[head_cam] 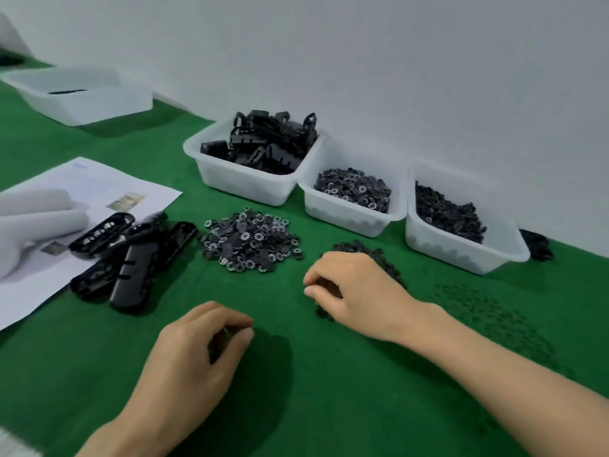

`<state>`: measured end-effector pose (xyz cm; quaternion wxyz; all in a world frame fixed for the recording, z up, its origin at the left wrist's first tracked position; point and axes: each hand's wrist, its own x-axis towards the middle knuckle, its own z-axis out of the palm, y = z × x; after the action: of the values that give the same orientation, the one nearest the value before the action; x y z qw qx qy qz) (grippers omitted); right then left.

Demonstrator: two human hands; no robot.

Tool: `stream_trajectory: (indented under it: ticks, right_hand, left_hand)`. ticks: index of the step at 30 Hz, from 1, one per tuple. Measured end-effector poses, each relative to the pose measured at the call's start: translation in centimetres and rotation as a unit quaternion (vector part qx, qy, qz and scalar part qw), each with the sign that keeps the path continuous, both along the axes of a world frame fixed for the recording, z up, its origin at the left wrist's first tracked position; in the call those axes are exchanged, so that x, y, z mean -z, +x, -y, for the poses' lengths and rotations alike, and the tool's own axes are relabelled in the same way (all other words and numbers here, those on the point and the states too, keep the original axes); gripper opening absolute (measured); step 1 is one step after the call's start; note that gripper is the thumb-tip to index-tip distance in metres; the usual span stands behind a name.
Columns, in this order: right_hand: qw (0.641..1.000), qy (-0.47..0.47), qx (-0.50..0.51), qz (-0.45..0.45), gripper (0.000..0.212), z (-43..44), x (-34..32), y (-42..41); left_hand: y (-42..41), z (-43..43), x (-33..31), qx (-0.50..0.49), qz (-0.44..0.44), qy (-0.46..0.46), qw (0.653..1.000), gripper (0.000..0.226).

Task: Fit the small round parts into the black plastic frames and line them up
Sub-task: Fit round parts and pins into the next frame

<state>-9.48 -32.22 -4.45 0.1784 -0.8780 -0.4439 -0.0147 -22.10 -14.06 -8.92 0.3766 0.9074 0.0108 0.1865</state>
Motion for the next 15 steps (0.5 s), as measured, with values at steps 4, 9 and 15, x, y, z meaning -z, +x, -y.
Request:
stream_trajectory:
  ticks: [4, 9, 15]
  right_hand:
    - [0.999, 0.011, -0.036, -0.034, 0.016, -8.0, 0.9, 0.5]
    - [0.993, 0.043, -0.029, -0.104, 0.046, -16.3, 1.7, 0.2]
    - [0.993, -0.019, 0.061, -0.097, 0.049, -21.7, 2.2, 0.5]
  left_hand:
    - [-0.5, -3.3, 0.1, -0.041, 0.02, -0.015, 0.999, 0.01]
    - [-1.5, -6.7, 0.5, -0.099, 0.021, -0.034, 0.994, 0.012]
    - [-2.0, -9.7, 1.4, -0.214, 0.003, -0.058, 0.975, 0.038]
